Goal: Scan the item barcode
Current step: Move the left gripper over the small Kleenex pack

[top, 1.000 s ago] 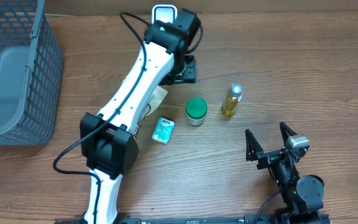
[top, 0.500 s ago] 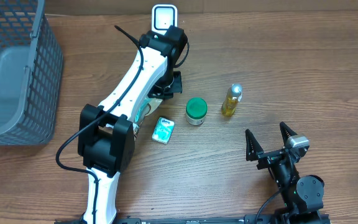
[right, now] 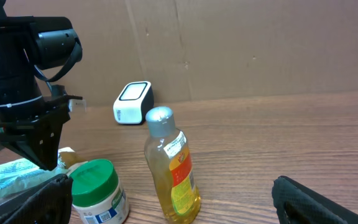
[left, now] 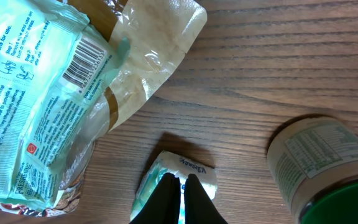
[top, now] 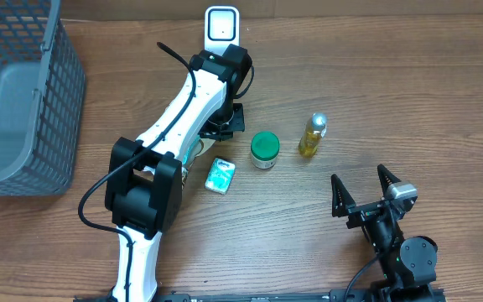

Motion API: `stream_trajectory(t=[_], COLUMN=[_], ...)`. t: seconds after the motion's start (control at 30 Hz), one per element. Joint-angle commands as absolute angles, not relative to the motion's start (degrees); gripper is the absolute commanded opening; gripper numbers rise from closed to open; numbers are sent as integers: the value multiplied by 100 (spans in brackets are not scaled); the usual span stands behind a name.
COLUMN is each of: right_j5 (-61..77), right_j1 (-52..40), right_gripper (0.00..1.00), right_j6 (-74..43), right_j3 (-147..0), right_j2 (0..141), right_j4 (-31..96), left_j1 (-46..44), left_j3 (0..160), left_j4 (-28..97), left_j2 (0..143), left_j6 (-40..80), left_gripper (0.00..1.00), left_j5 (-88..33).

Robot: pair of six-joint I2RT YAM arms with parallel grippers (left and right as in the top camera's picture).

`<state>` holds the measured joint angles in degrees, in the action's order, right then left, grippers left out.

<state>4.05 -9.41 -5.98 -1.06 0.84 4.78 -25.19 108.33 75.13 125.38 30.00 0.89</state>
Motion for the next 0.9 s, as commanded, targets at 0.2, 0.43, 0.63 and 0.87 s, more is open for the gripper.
stream_trajectory(t=[0.2,0.43,0.63,0.87], right_j5=[351,351,351,351], right_j1=[-923,-923,-923,-923], right_gripper=[100,100,100,100], right_j6=[-578,-578,-578,-578], right_j3=[-45,-47,-45,-45], right_j2=[16,16,16,16], right_j4=[458,460,460,460], left_j1=[-2565,-2630,-2744,-3017], left_j3=[10772,10621,10318,10127], left_j4=[7494,7424,7100,6829], left_j2=[12484,12484,12484,12484], left_j6=[2963,2980,2980,2978], left_gripper=[8,8,9,9], left_j5=[320,318,272,-451])
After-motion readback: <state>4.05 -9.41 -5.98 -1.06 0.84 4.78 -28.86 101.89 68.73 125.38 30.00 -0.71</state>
